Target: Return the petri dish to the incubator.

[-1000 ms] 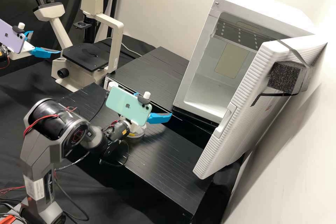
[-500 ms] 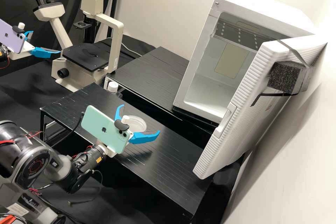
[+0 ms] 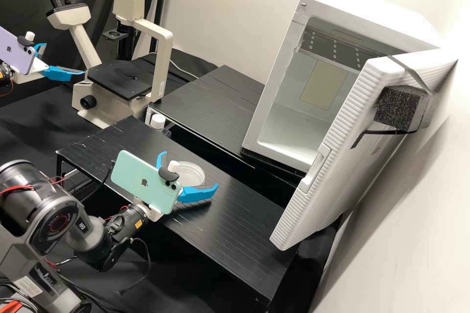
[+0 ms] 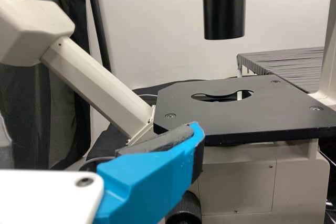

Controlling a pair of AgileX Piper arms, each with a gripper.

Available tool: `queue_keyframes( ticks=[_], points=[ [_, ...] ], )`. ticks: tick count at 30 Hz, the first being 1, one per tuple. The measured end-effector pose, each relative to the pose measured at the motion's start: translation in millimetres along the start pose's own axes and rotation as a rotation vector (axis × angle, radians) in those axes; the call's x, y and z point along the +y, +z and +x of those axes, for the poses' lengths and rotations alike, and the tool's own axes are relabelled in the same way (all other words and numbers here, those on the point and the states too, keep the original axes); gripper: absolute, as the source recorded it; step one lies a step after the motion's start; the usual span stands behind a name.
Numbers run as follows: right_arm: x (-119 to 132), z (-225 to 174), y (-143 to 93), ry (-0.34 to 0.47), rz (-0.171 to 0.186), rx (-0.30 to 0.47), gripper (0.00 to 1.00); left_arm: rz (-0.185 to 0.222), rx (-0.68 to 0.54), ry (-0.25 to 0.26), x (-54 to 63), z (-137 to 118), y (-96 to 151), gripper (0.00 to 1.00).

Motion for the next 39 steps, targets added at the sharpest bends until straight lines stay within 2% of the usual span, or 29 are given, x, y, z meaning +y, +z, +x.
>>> queue_keyframes(
  ticks=[7,13,14,19,39],
  points=[
    [-11,3,2,-0.047,0.024,-0.031,1.0,0.0,0.0,0.0,0.0,0,0,1.0],
    [-18,5,1,-0.046,0.003,-0.042,1.0,0.0,0.0,0.0,0.0,0,0,1.0],
    [-18,5,1,-0.046,0.0,-0.043,0.0,0.0,0.0,0.0,0.0,0,0,1.0],
    [-20,6,2,-0.041,-0.012,-0.043,0.0,0.0,0.0,0.0,0.0,0,0,1.0],
    [-22,7,3,-0.041,-0.013,-0.043,0.0,0.0,0.0,0.0,0.0,0,0,1.0]
  ],
)
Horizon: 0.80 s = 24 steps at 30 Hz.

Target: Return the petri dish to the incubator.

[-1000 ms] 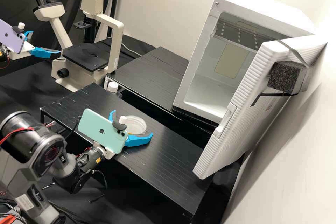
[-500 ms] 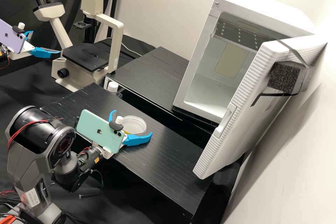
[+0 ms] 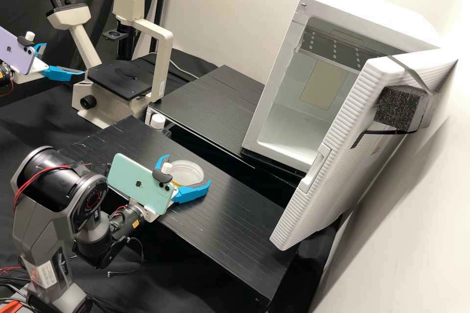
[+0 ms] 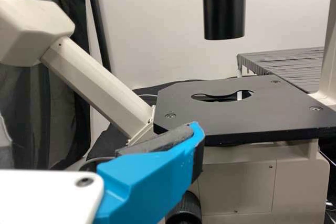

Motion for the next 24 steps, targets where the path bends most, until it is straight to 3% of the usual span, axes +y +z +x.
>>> queue_keyframes(
  ticks=[17,22,24],
  points=[
    [1,1,2,0.008,-0.001,0.0,0.0,0.0,0.0,0.0,0.0,0,0,1.0],
    [15,-3,6,0.027,-0.008,0.016,0.0,0.0,0.0,0.0,0.0,0,0,1.0],
    [24,-5,12,0.057,-0.004,-0.012,0.0,0.0,0.0,0.0,0.0,0,0,1.0]
  ],
)
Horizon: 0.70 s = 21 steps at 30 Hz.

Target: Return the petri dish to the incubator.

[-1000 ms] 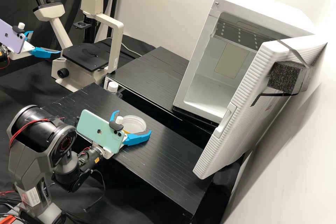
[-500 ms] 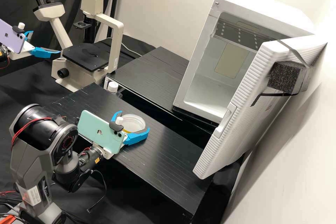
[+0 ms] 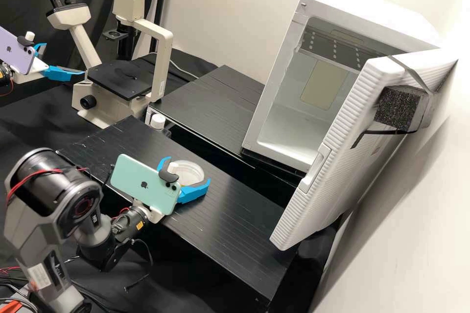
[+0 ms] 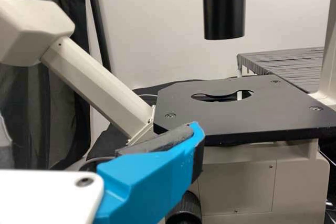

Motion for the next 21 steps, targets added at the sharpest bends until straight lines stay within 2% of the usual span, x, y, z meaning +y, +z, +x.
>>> queue_keyframes(
  ticks=[5,8,11,18,21],
  points=[
    [23,6,19,0.084,0.014,-0.096,0.0,0.0,0.0,0.0,0.0,0,0,1.0],
    [43,23,28,0.154,0.014,-0.117,0.0,0.0,0.0,0.0,0.0,0,0,1.0],
    [69,50,31,0.235,0.006,-0.089,0.0,0.0,0.0,0.0,0.0,0,0,1.0],
    [110,102,24,0.335,-0.03,0.012,0.0,0.0,0.0,0.0,0.0,0,0,1.0],
    [124,122,19,0.348,-0.043,0.035,0.0,0.0,0.0,0.0,0.0,0,0,1.0]
  ],
)
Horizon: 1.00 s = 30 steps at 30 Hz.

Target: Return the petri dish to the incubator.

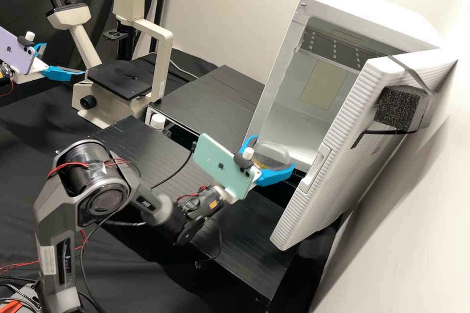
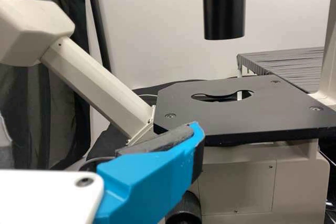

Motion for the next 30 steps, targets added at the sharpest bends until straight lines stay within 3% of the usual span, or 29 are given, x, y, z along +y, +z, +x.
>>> queue_keyframes(
  ticks=[6,11,16,25,30],
  points=[
    [3,44,-2,-0.02,0.015,-0.008,0.0,0.0,0.0,0.0,0.0,0,0,1.0],
    [6,84,3,-0.035,0.071,-0.035,0.0,0.0,0.0,0.0,0.0,0,0,1.0],
    [2,112,6,-0.055,0.103,-0.054,0.0,0.0,0.0,0.0,0.0,0,0,1.0],
    [-24,144,13,-0.138,0.092,-0.095,0.0,0.0,0.0,0.0,0.0,0,0,1.0],
    [-36,156,18,-0.172,0.061,-0.122,0.0,0.0,0.0,0.0,0.0,0,0,1.0]
  ],
)
